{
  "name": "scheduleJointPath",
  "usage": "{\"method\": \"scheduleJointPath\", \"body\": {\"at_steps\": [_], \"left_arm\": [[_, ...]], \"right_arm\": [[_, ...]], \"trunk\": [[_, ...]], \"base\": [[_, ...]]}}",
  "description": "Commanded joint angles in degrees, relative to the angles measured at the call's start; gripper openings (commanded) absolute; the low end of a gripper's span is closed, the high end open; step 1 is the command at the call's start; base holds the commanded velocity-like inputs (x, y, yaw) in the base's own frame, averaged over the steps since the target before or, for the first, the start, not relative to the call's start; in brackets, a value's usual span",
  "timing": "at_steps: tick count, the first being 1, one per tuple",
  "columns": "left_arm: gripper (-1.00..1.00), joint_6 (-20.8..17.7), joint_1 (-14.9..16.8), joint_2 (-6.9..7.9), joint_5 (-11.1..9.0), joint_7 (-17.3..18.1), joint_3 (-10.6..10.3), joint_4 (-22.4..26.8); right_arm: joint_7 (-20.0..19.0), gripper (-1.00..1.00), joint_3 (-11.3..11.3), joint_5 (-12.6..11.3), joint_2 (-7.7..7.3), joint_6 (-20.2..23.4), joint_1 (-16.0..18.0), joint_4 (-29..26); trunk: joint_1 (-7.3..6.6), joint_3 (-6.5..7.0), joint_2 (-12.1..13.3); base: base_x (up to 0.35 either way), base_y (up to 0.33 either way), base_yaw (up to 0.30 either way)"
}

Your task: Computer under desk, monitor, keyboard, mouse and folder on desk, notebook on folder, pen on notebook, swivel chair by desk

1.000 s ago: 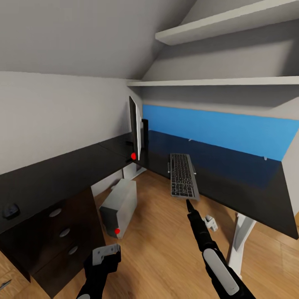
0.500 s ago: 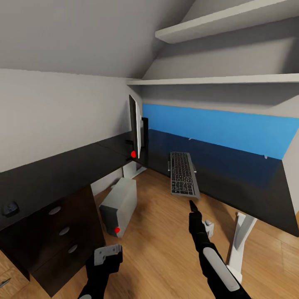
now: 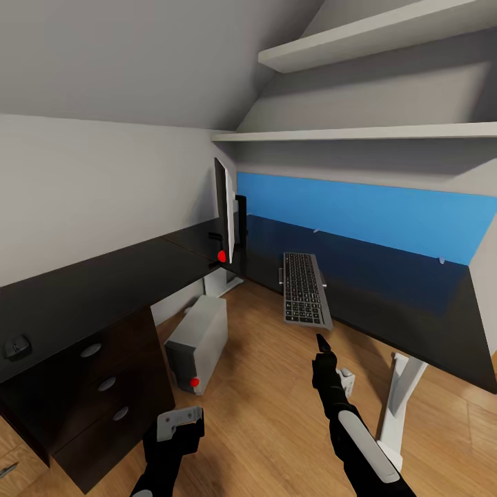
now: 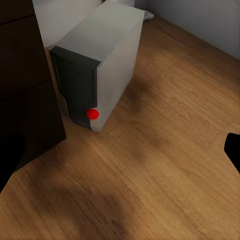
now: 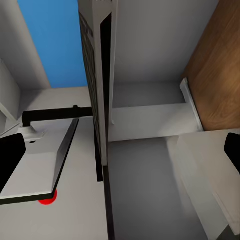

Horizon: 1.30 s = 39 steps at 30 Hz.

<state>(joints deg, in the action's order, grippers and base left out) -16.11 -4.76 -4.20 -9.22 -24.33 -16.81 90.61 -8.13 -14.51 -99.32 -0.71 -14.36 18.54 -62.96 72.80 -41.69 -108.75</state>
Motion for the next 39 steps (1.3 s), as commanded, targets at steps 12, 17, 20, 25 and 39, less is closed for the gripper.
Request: {"method": "scheduleJointPath", "body": {"at_steps": [12,17,20,25,39], "left_arm": [[1.0,-0.2,0.0,0.2,-0.4,-0.3,-0.1,0.0],[1.0,-0.2,0.0,0.22,-0.4,-0.3,-1.4,0.0],[1.0,-0.2,0.0,0.29,-0.4,-0.3,-1.7,0.0],[1.0,-0.2,0.0,0.31,-0.4,-0.3,-1.8,-0.1],[1.0,0.0,0.0,0.3,-0.3,-0.3,-3.4,-1.3]], "right_arm": [[-0.5,1.0,-0.3,-0.5,-0.08,-0.7,0.1,0.0],[-0.6,1.0,-0.3,-0.3,-0.08,-0.7,0.1,0.0],[-0.6,1.0,-0.3,-0.2,-0.11,-0.8,0.1,0.0],[-0.7,1.0,-0.3,-0.2,-0.14,-0.8,0.1,0.0],[-0.7,1.0,-0.3,-0.1,-0.41,-0.8,0.1,0.0]], "trunk": [[0.0,-0.04,0.0],[0.0,-0.04,0.0],[0.0,-0.04,0.0],[0.0,-0.04,0.0],[0.0,-0.04,0.0]], "base": [[0.105,0.0,0.0],[0.054,0.006,0.0],[0.145,0.127,0.0],[0.092,0.072,0.0],[0.097,0.004,0.0]]}}
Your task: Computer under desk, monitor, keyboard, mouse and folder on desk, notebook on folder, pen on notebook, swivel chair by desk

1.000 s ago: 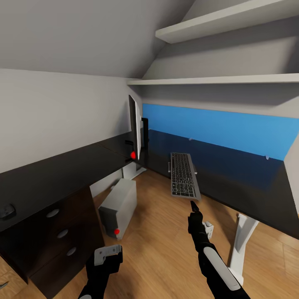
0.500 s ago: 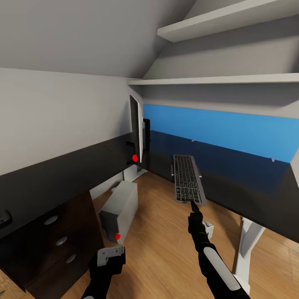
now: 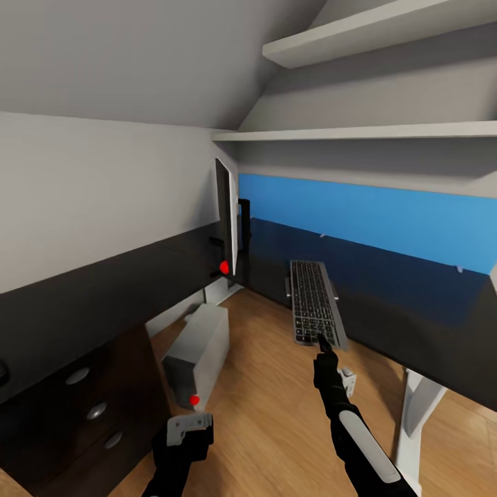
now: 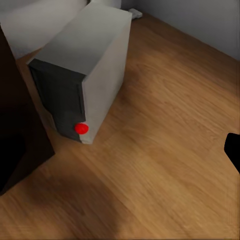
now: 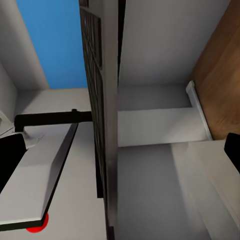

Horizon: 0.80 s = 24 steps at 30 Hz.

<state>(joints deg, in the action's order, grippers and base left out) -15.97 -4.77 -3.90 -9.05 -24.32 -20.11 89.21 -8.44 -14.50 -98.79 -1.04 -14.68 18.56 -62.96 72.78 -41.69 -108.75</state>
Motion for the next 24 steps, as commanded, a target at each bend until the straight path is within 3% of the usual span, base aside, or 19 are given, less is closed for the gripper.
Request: {"method": "scheduleJointPath", "body": {"at_steps": [1,24], "left_arm": [[1.0,-0.2,0.0,0.01,-0.4,-0.4,-0.1,0.1],[1.0,-0.2,0.0,-0.06,-0.4,-0.4,-0.4,-0.4]], "right_arm": [[-0.4,1.0,-0.3,-0.6,-0.08,-0.4,0.0,0.0],[-0.3,1.0,-0.3,-0.6,-0.19,-0.4,0.0,0.1]], "trunk": [[0.02,-0.04,0.0],[0.02,-0.04,0.0]], "base": [[0.195,0.0,0.0],[0.06,0.0,0.0]]}}
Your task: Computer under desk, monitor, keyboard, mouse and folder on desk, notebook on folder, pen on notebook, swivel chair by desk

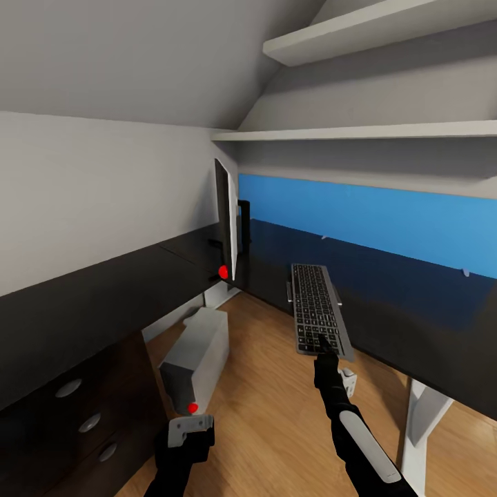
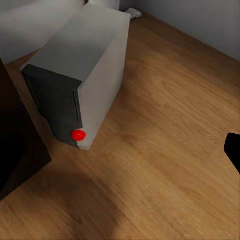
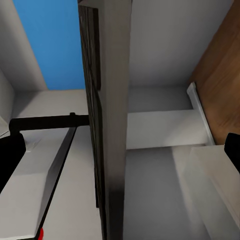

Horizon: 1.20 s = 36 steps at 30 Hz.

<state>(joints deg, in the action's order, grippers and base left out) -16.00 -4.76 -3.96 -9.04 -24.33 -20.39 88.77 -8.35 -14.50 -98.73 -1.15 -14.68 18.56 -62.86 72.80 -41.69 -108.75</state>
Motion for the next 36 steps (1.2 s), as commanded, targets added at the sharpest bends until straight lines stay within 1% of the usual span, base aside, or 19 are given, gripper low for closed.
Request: {"method": "scheduleJointPath", "body": {"at_steps": [1,17,26,36], "left_arm": [[1.0,-0.2,0.0,0.0,-0.5,-0.4,-0.1,0.1],[1.0,-0.2,0.0,0.0,-0.5,-0.4,0.0,0.1],[1.0,-0.2,0.0,0.0,-0.5,-0.4,0.0,0.1],[1.0,-0.2,0.0,0.0,-0.5,-0.4,0.0,0.1]], "right_arm": [[-0.3,1.0,-0.3,-0.6,-0.08,-0.4,0.0,0.0],[-0.2,1.0,-0.3,-0.5,-0.25,-0.3,0.0,0.0],[0.1,1.0,-0.3,1.7,-0.25,-0.3,0.1,0.0],[0.1,1.0,-0.3,2.0,-0.25,-0.3,0.1,-0.1]], "trunk": [[0.0,-0.04,0.0],[0.0,-0.04,0.0],[0.0,-0.04,0.0],[0.0,-0.04,0.0]], "base": [[0.002,0.0,0.0],[0.0,0.0,0.0],[0.0,0.0,0.0],[0.0,0.0,0.0]]}}
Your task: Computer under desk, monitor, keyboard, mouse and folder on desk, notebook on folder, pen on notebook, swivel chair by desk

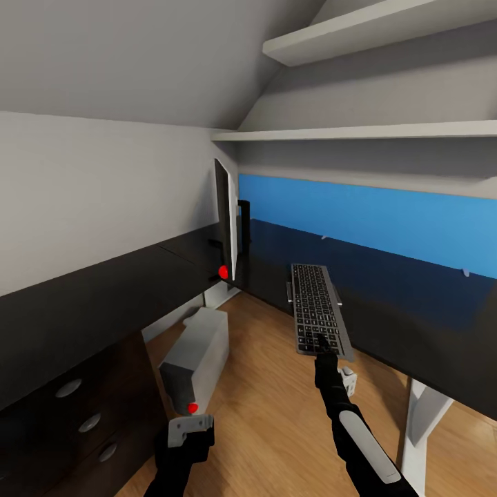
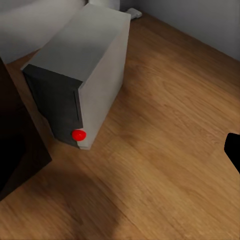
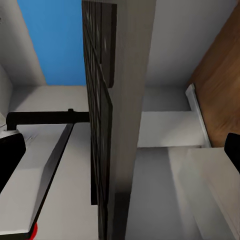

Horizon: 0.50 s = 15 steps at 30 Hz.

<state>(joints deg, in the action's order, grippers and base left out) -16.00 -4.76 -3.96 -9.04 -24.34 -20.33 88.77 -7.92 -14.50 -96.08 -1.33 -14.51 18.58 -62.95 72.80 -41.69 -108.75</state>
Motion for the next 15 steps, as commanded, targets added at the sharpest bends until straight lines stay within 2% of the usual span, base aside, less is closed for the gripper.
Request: {"method": "scheduleJointPath", "body": {"at_steps": [1,9,10,15], "left_arm": [[1.0,-0.2,0.0,0.0,-0.5,-0.4,-0.1,0.1],[1.0,-0.2,0.0,0.0,-0.5,-0.4,-0.1,0.1],[1.0,-0.2,0.0,0.0,-0.5,-0.4,-0.1,0.1],[1.0,-0.2,0.0,0.0,-0.5,-0.4,-0.1,0.1]], "right_arm": [[-0.3,1.0,-0.3,-0.6,-0.08,-0.4,0.0,0.0],[-0.3,1.0,-0.3,-0.5,-0.08,-0.3,0.0,-0.1],[-0.3,-1.0,-0.3,-0.5,-0.08,-0.3,0.0,-0.1],[-0.3,-1.0,-0.3,-0.4,-0.08,-0.3,0.0,-0.1]], "trunk": [[0.0,-0.04,0.0],[0.0,-0.04,0.0],[0.0,-0.04,0.0],[0.0,-0.04,0.0]], "base": [[0.0,0.0,0.0],[0.0,0.0,0.0],[0.0,0.0,0.0],[0.0,0.0,0.0]]}}
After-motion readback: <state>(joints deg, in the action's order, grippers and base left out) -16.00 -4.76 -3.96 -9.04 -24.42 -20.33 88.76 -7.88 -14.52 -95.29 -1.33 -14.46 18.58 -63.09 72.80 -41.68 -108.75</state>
